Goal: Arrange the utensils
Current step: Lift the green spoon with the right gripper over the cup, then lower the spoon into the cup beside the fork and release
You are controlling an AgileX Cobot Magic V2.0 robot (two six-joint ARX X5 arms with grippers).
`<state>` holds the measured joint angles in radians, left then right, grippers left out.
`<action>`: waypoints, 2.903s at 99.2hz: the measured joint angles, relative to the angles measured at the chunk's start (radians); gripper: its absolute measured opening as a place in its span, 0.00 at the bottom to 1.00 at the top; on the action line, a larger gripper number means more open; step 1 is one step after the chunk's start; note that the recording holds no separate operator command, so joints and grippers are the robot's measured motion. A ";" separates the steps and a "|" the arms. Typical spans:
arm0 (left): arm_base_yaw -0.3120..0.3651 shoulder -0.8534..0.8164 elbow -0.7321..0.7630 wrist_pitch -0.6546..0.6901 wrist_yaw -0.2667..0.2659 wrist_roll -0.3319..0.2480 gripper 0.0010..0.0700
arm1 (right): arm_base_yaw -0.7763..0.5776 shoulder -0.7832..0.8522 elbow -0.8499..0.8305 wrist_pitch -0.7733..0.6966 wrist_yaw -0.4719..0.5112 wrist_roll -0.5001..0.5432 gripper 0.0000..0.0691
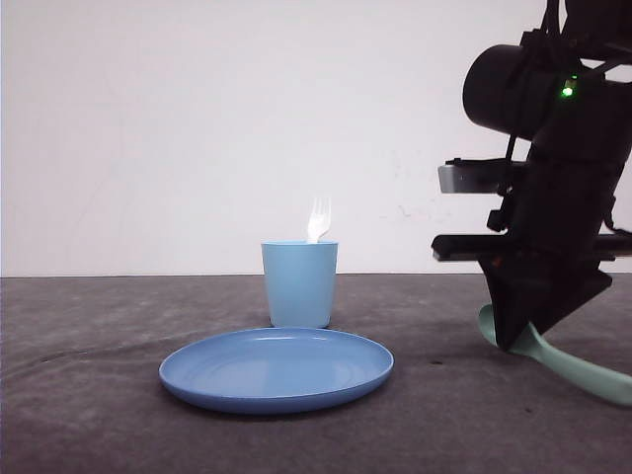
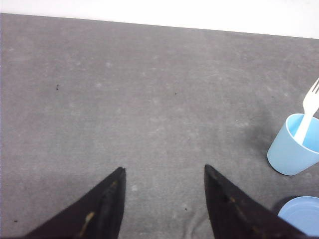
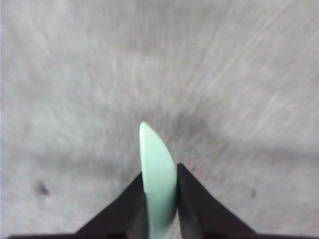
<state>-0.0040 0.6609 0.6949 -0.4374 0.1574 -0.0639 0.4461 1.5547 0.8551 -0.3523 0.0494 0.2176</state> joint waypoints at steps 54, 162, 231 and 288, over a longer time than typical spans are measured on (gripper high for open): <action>0.000 0.000 0.000 0.000 0.000 0.000 0.42 | 0.031 -0.206 0.043 0.473 -0.273 -0.032 0.09; 0.000 0.000 0.000 0.000 0.000 -0.005 0.42 | 0.141 0.242 0.096 1.329 -0.283 -0.218 0.09; 0.000 0.000 0.000 0.000 0.000 -0.005 0.42 | 0.141 0.369 0.178 1.137 -0.233 -0.307 0.09; 0.000 0.000 0.000 0.000 0.000 -0.005 0.42 | 0.141 0.369 0.179 1.099 -0.232 -0.326 0.09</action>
<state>-0.0040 0.6609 0.6949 -0.4374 0.1574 -0.0685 0.5873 1.9240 1.0336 0.7467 -0.1825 -0.1081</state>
